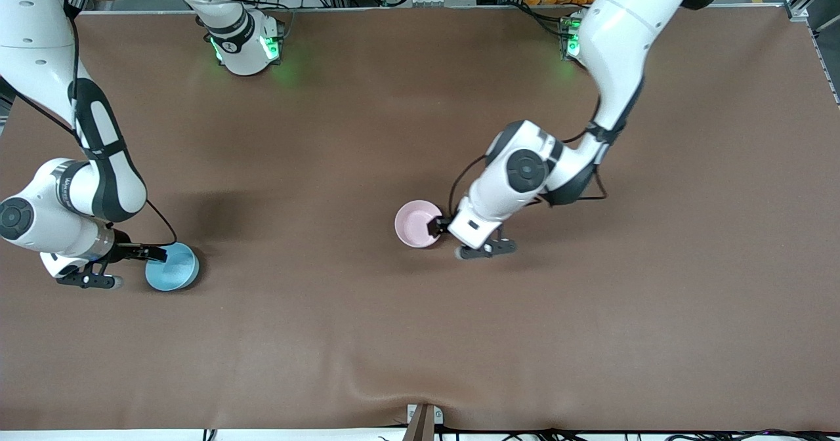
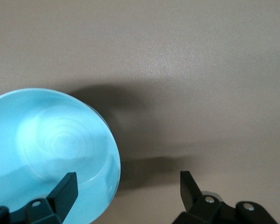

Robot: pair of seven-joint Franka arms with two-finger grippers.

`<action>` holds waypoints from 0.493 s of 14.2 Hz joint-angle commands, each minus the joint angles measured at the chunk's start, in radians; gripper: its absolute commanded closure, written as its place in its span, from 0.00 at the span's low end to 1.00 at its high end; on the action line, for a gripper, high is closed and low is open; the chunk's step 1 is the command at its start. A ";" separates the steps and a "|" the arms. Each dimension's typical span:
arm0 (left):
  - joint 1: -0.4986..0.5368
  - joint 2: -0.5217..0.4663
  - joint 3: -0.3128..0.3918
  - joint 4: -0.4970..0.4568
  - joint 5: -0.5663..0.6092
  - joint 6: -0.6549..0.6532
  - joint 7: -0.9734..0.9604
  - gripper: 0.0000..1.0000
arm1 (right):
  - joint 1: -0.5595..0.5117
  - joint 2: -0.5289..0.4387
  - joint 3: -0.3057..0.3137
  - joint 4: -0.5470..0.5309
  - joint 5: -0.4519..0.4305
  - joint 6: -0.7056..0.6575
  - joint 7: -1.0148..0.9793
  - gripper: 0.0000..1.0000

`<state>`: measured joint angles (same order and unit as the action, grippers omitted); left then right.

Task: Stack pink and blue bowls on white bowl
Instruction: 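Release the pink bowl and withdraw the left gripper while the right gripper reaches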

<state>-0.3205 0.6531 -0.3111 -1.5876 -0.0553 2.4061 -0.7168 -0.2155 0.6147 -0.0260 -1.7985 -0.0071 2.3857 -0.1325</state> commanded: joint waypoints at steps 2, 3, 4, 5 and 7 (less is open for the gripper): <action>0.121 -0.095 0.000 -0.014 0.096 -0.091 0.083 0.00 | -0.016 0.002 0.015 -0.005 -0.005 0.021 -0.002 0.91; 0.148 -0.104 0.000 -0.008 0.110 -0.111 0.115 0.00 | -0.016 0.002 0.017 -0.005 -0.005 0.021 -0.001 1.00; 0.179 -0.108 -0.002 -0.003 0.111 -0.128 0.153 0.00 | -0.016 0.002 0.017 -0.005 -0.005 0.020 0.001 1.00; 0.205 -0.122 0.000 -0.002 0.117 -0.137 0.193 0.00 | -0.015 0.002 0.018 -0.004 -0.002 0.020 0.002 1.00; 0.244 -0.153 -0.005 -0.003 0.127 -0.162 0.259 0.00 | -0.015 -0.003 0.018 -0.002 -0.002 0.014 0.001 1.00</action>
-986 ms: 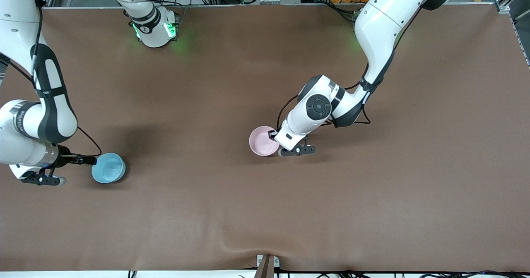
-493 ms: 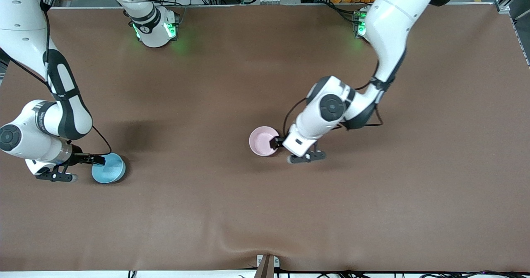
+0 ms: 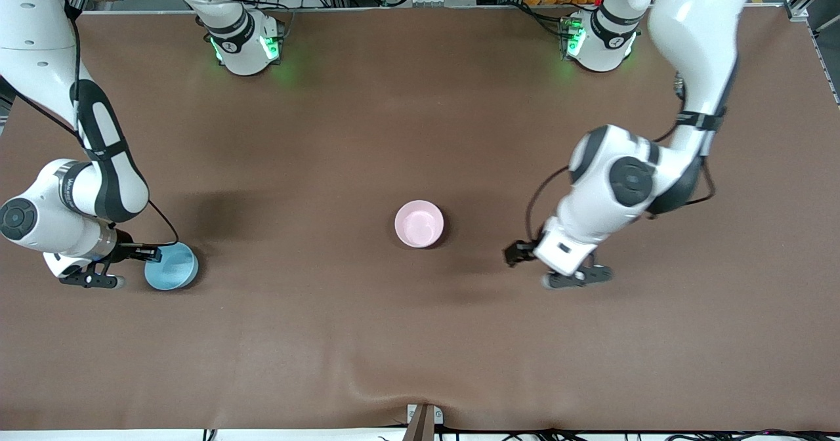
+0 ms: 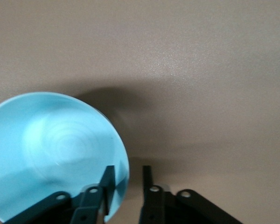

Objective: Stack pink and blue bowls on white bowl

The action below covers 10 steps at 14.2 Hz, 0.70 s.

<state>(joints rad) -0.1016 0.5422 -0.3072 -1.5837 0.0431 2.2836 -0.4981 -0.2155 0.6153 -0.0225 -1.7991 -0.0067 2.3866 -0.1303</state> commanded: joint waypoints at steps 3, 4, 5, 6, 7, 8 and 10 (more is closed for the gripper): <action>0.063 -0.112 -0.006 -0.012 0.137 -0.145 0.085 0.00 | -0.015 -0.032 0.021 0.003 -0.003 -0.003 -0.009 1.00; 0.066 -0.148 -0.006 -0.015 0.177 -0.177 0.131 0.00 | -0.010 -0.052 0.021 0.006 -0.003 -0.026 -0.011 1.00; 0.075 -0.187 -0.004 -0.015 0.179 -0.229 0.165 0.00 | -0.004 -0.075 0.026 0.009 0.001 -0.047 -0.009 1.00; 0.107 -0.218 -0.006 -0.012 0.182 -0.274 0.183 0.00 | -0.004 -0.098 0.044 0.012 0.011 -0.069 -0.008 1.00; 0.141 -0.246 -0.009 -0.015 0.175 -0.306 0.211 0.00 | -0.004 -0.126 0.061 0.012 0.042 -0.099 -0.002 1.00; 0.161 -0.275 -0.012 -0.015 0.173 -0.343 0.260 0.00 | -0.002 -0.153 0.068 0.012 0.094 -0.133 -0.002 1.00; 0.166 -0.330 0.002 -0.006 0.153 -0.421 0.312 0.00 | 0.001 -0.192 0.088 0.012 0.177 -0.173 -0.008 1.00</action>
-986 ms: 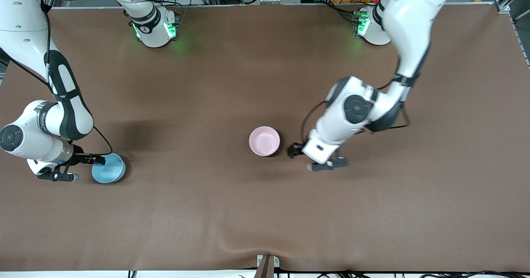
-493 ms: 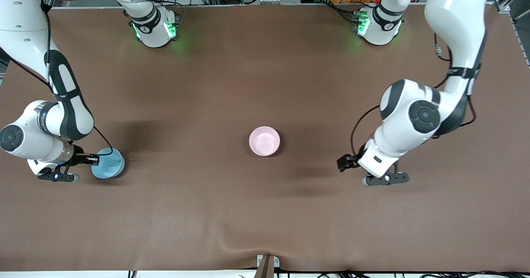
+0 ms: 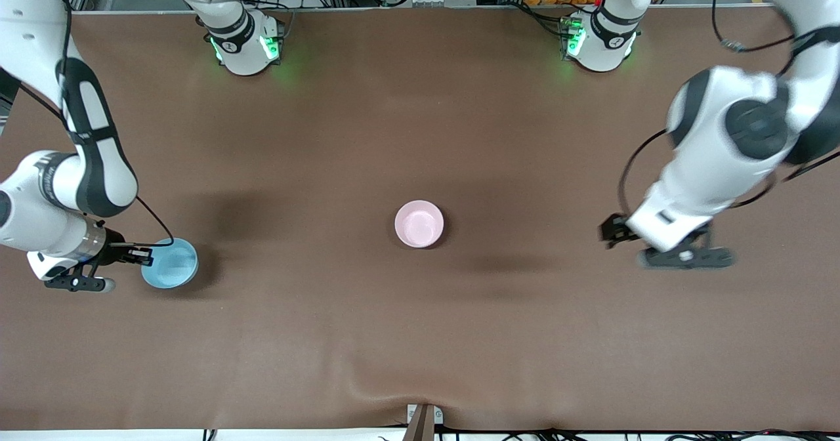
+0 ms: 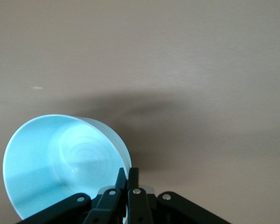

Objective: Stack pink and blue bowls on white bowl

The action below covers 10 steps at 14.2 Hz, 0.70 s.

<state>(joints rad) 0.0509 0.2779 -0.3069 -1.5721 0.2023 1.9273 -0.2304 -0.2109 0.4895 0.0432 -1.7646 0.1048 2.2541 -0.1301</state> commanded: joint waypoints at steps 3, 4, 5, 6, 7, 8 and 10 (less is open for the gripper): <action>-0.009 -0.149 0.075 0.039 -0.093 -0.250 0.054 0.00 | -0.007 -0.104 0.073 -0.021 0.075 -0.073 -0.010 1.00; -0.019 -0.173 0.107 0.068 -0.113 -0.313 0.069 0.00 | -0.005 -0.120 0.090 -0.021 0.090 -0.093 -0.002 1.00; -0.044 -0.201 0.141 0.076 -0.122 -0.383 0.088 0.00 | -0.005 -0.132 0.108 -0.022 0.120 -0.106 0.000 1.00; -0.054 -0.224 0.165 0.081 -0.124 -0.419 0.104 0.00 | -0.004 -0.135 0.116 -0.022 0.153 -0.119 0.000 1.00; -0.054 -0.245 0.173 0.081 -0.127 -0.438 0.121 0.00 | -0.004 -0.135 0.119 -0.022 0.174 -0.125 -0.008 1.00; -0.052 -0.279 0.184 0.081 -0.142 -0.455 0.129 0.00 | -0.002 -0.135 0.132 -0.022 0.194 -0.128 -0.013 1.00; -0.054 -0.313 0.199 0.081 -0.146 -0.476 0.157 0.00 | 0.001 -0.144 0.182 -0.022 0.208 -0.145 0.006 1.00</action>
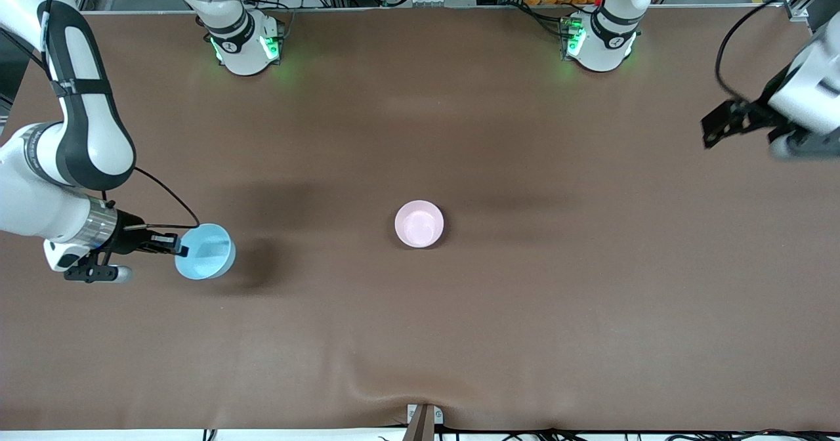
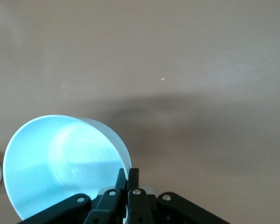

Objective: Stack pink and blue bowls on white bowl

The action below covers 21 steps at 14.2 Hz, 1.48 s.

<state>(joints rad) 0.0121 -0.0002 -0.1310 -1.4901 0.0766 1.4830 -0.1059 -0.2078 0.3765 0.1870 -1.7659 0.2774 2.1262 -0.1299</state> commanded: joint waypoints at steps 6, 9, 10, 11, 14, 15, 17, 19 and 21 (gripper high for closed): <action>-0.014 -0.017 0.077 0.025 -0.012 -0.021 0.124 0.00 | 0.204 -0.028 0.086 -0.009 0.036 -0.003 0.422 1.00; -0.014 -0.006 0.077 0.024 -0.037 0.002 0.127 0.00 | 0.315 -0.019 0.085 -0.004 0.036 0.047 0.588 1.00; -0.011 -0.006 0.079 0.021 -0.046 0.003 0.132 0.00 | 0.346 -0.019 0.085 -0.004 0.036 0.064 0.620 1.00; -0.011 -0.007 0.079 0.014 -0.041 0.003 0.114 0.00 | 0.385 -0.015 0.085 -0.003 0.034 0.083 0.680 1.00; -0.009 -0.001 0.079 0.005 -0.047 0.003 0.111 0.00 | 0.511 0.027 0.085 -0.004 0.028 0.179 0.863 1.00; -0.009 -0.001 0.077 0.005 -0.047 0.003 0.089 0.00 | 0.542 0.044 0.081 -0.007 0.025 0.205 0.884 1.00; -0.009 0.000 0.076 0.004 -0.047 0.003 0.075 0.00 | 0.577 0.067 0.077 -0.015 0.022 0.245 0.892 1.00; -0.001 0.002 0.076 0.004 -0.049 0.003 0.092 0.00 | 0.590 0.090 0.074 -0.017 -0.029 0.276 0.892 1.00; 0.026 0.009 0.073 0.004 -0.076 0.003 0.110 0.00 | 0.599 0.108 0.074 -0.021 -0.076 0.281 0.894 1.00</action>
<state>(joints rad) 0.0133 0.0020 -0.0585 -1.4927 0.0440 1.4850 -0.0179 0.3789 0.4749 0.2723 -1.7838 0.2434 2.3959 0.7535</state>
